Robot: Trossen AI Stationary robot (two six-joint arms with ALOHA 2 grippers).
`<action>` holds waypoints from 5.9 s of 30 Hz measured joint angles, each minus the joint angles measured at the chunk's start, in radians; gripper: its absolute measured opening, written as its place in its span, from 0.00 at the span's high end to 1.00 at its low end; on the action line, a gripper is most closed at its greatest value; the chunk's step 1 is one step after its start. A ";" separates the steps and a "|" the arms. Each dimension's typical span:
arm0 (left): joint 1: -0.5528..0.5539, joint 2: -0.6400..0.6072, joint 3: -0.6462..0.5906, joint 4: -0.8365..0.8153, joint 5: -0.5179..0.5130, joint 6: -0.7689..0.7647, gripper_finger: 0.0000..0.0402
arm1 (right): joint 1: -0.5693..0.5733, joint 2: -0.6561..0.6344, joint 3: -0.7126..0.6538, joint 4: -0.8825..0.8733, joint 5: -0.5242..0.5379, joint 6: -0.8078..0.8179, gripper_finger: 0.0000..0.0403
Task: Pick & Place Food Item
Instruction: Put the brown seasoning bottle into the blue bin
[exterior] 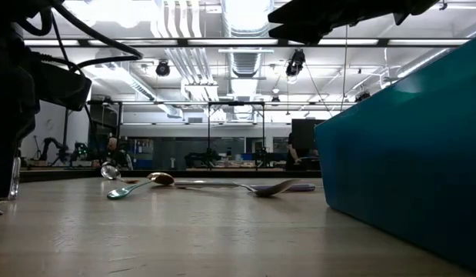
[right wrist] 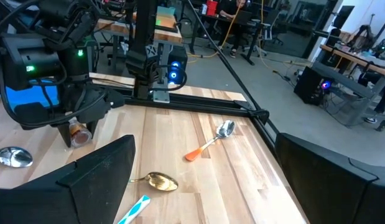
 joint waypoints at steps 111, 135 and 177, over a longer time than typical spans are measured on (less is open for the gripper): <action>0.288 0.287 0.698 0.130 -0.438 0.822 0.26 | 0.000 0.000 0.000 0.000 0.000 0.000 0.04; 0.556 -0.731 -0.269 0.844 -0.312 1.197 0.26 | 0.000 0.000 0.000 0.000 0.000 0.000 0.04; 0.781 -1.036 -0.329 0.560 -0.148 1.080 0.26 | 0.000 0.000 0.000 0.000 0.000 0.000 0.04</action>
